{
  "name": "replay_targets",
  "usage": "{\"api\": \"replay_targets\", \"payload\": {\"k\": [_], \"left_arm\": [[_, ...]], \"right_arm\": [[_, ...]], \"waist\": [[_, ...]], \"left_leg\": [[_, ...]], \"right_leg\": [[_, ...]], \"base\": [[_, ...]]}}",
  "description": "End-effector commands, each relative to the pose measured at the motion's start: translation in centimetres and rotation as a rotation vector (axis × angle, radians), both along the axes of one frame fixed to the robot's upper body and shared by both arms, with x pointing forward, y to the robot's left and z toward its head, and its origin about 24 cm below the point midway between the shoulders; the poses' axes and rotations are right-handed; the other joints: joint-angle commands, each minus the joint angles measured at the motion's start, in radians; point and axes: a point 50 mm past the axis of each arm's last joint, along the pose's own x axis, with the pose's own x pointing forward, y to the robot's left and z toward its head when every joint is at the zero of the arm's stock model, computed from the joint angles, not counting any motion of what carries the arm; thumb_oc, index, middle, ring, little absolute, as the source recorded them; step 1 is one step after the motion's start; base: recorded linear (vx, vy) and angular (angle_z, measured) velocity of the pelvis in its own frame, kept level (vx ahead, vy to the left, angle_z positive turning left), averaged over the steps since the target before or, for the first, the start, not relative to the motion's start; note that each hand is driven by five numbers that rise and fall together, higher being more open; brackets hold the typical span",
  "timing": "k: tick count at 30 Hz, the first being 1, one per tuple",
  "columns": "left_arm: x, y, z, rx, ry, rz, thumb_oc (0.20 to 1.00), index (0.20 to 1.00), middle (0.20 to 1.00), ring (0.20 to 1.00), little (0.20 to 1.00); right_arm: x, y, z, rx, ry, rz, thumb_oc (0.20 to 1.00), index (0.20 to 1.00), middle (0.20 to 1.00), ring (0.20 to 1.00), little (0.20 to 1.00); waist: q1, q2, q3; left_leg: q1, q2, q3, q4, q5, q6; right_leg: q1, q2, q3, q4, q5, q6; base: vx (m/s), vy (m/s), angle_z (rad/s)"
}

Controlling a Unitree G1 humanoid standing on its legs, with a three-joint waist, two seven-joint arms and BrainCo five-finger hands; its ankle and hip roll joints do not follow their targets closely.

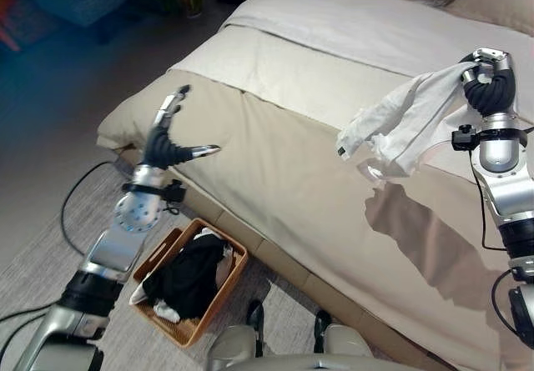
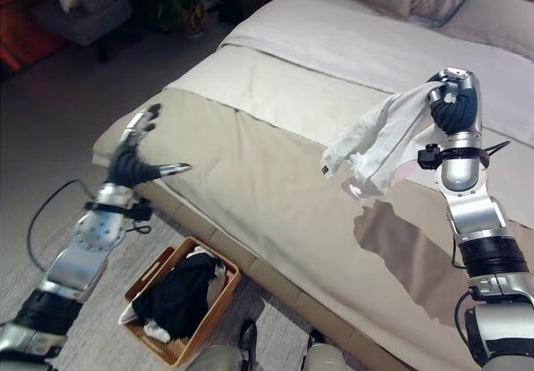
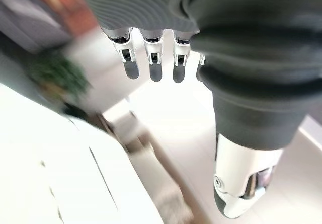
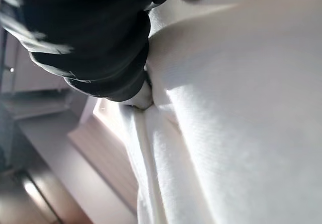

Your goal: Pick up clothes into the bucket

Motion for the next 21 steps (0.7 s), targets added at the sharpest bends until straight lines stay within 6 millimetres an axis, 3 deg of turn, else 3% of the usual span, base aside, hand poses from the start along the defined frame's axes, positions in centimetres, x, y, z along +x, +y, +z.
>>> {"api": "replay_targets", "payload": {"k": [1, 6, 7, 11, 21], "left_arm": [[1.1, -1.7, -0.1, 0.041, 0.027, -0.088, 1.0, 1.0, 1.0, 1.0, 1.0], [2.4, -6.0, -0.9, -0.045, 0.175, -0.296, 1.0, 1.0, 1.0, 1.0, 1.0], [2.5, -6.0, -0.9, -0.046, 0.175, -0.298, 1.0, 1.0, 1.0, 1.0, 1.0], [2.2, -9.2, -1.7, -0.203, 0.36, -0.518, 1.0, 1.0, 1.0, 1.0, 1.0], [1.9, -13.5, -2.4, -0.3, 0.454, -0.615, 1.0, 1.0, 1.0, 1.0, 1.0]], "right_arm": [[-0.9, 2.7, 3.1, -0.085, -0.097, 0.183, 0.2, 0.2, 0.2, 0.2, 0.2], [-1.6, 5.5, 3.8, -0.107, -0.106, 0.354, 0.2, 0.2, 0.2, 0.2, 0.2], [-1.7, 5.5, 3.8, -0.107, -0.106, 0.353, 0.2, 0.2, 0.2, 0.2, 0.2], [-2.4, 7.9, 4.3, -0.119, -0.119, 0.503, 0.2, 0.2, 0.2, 0.2, 0.2], [-3.8, 11.4, 4.1, -0.116, -0.11, 0.714, 0.2, 0.2, 0.2, 0.2, 0.2]], "waist": [[-0.023, -0.038, -0.125], [-0.056, -0.028, -0.162], [-0.055, -0.028, -0.161], [-0.071, -0.017, -0.174], [-0.078, -0.014, -0.174]], "left_leg": [[-0.015, -0.001, 0.021, 0.075, -0.104, -0.004], [0.03, 0.011, 0.036, 0.056, -0.106, -0.006], [0.031, 0.011, 0.036, 0.056, -0.106, -0.006], [0.044, 0.014, 0.039, 0.048, -0.106, -0.007], [0.056, 0.012, 0.022, 0.039, -0.104, -0.005]], "right_leg": [[0.013, -0.002, -0.01, -0.069, 0.047, 0.022], [0.058, 0.005, -0.011, -0.091, 0.042, 0.018], [0.059, 0.005, -0.011, -0.092, 0.042, 0.018], [0.078, 0.006, -0.015, -0.109, 0.044, 0.017], [0.103, 0.003, -0.038, -0.11, 0.036, 0.014]], "base": [[0.09, -0.041, -0.2], [0.07, -0.034, -0.17], [0.03, -0.012, -0.08], [0.02, -0.004, -0.02], [0.01, 0.007, 0.05]]}}
